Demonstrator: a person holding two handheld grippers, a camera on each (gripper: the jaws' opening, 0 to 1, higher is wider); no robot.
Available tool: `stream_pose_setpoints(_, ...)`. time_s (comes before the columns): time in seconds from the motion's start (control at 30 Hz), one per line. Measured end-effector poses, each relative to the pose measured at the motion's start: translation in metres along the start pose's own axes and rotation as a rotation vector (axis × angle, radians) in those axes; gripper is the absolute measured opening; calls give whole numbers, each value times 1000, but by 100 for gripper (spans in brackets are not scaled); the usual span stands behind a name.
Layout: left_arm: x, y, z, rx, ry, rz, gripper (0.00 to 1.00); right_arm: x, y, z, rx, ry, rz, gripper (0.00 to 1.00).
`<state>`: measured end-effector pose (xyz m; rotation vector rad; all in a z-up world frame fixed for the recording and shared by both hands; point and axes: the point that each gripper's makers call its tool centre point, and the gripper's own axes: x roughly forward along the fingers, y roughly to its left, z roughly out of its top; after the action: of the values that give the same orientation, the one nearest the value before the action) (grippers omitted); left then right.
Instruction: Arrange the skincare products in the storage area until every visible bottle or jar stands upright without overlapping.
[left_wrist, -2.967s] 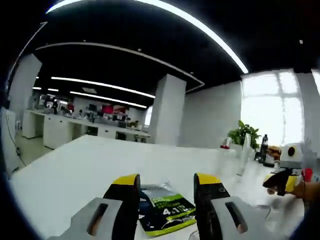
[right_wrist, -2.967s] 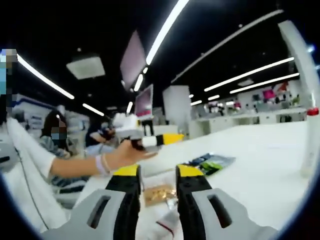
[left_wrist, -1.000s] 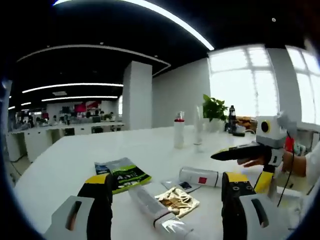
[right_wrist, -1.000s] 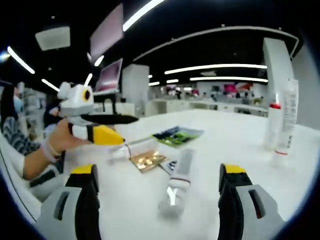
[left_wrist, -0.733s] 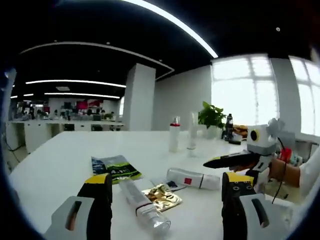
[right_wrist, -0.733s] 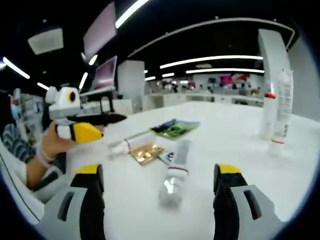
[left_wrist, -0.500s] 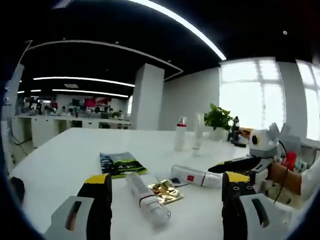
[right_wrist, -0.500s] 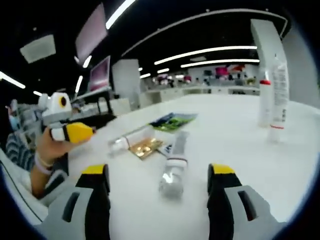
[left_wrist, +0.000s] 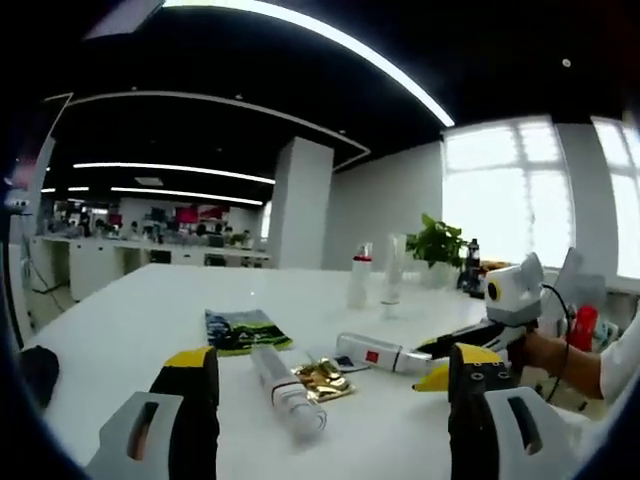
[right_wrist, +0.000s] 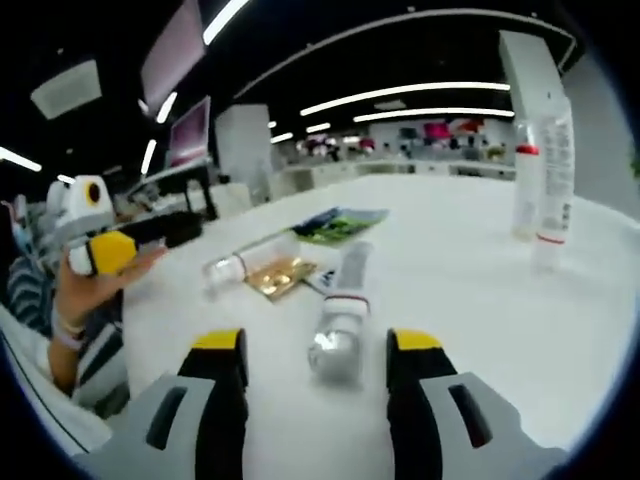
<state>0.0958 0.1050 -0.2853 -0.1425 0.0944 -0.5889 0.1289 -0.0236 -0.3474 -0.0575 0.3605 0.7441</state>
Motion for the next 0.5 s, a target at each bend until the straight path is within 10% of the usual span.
stream_pose_setpoints(0.5, 7, -13, -6, -18, 3, -29, 99, -4, -10, -4, -12, 45, -78, 19)
